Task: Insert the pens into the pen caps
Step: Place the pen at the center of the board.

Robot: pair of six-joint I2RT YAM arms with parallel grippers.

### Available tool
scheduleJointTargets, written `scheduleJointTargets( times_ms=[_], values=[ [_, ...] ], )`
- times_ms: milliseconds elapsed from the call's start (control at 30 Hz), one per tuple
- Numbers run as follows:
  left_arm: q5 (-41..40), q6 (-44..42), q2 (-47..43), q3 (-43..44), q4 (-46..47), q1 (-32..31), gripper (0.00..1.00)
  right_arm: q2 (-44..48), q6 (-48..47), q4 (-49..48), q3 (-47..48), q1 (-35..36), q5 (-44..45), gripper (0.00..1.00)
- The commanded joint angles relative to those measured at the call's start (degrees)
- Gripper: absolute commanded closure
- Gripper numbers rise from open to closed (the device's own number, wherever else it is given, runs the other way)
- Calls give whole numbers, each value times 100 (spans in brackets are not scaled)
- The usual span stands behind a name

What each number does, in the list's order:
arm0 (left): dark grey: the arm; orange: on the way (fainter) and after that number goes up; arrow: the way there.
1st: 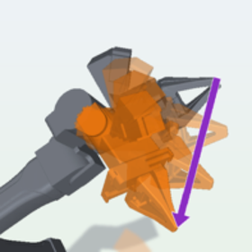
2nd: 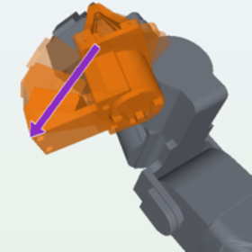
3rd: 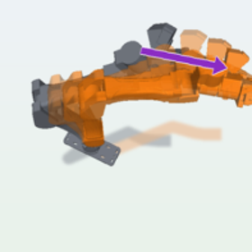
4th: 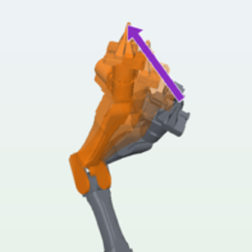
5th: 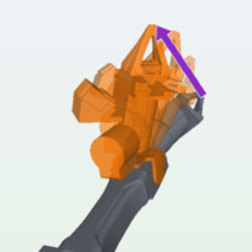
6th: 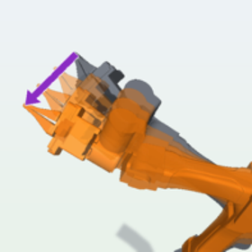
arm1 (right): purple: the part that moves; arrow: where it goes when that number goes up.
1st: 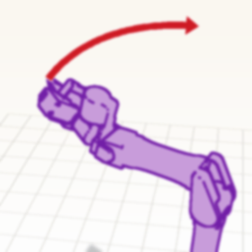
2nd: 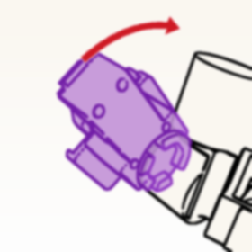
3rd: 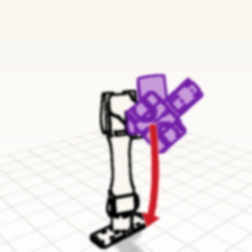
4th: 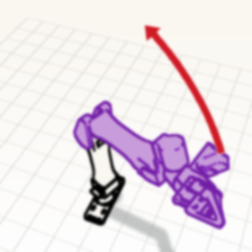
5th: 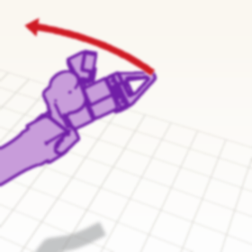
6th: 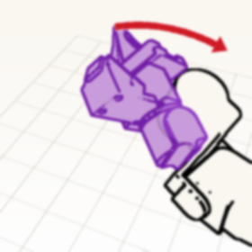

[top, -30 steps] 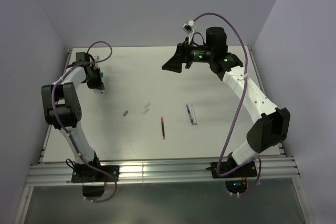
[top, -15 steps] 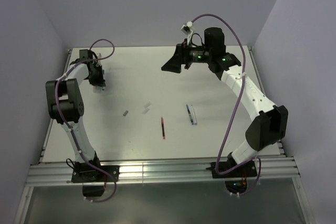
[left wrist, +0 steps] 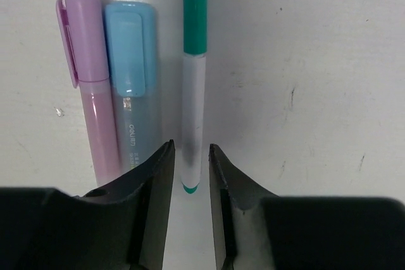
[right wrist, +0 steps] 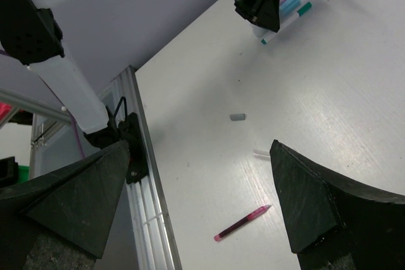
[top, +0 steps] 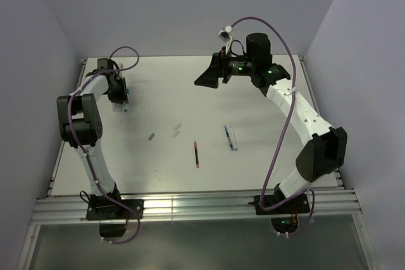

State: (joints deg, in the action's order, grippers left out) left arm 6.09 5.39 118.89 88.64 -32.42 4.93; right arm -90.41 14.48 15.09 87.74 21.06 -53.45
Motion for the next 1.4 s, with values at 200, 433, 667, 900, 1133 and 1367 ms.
scheduleJointTargets(
  times_ms=[200, 433, 667, 900, 1133, 1367],
  values=[
    [691, 6, -926, 478, -167, -97, 63, 41, -24, -77, 226, -32, -51, 0],
    [1307, -292, -2263, 585, -387, -247, 53, 181, -506, 483, 68, -67, 212, 0],
    [1281, -12, -3767, -522, 359, -238, 52, 296, -920, 1566, -679, 56, 1590, 27],
    [1641, 155, -4278, -1112, 553, -238, 52, -72, -1316, 2251, -1023, 680, 3550, 43],
    [1878, 243, -4234, -1217, 518, -238, 53, -266, -1580, 2367, -1365, 593, 4658, 54],
    [1958, 323, -4287, -1385, 606, -238, 53, -319, -1597, 2498, -1681, 364, 4923, 54]
  ],
)
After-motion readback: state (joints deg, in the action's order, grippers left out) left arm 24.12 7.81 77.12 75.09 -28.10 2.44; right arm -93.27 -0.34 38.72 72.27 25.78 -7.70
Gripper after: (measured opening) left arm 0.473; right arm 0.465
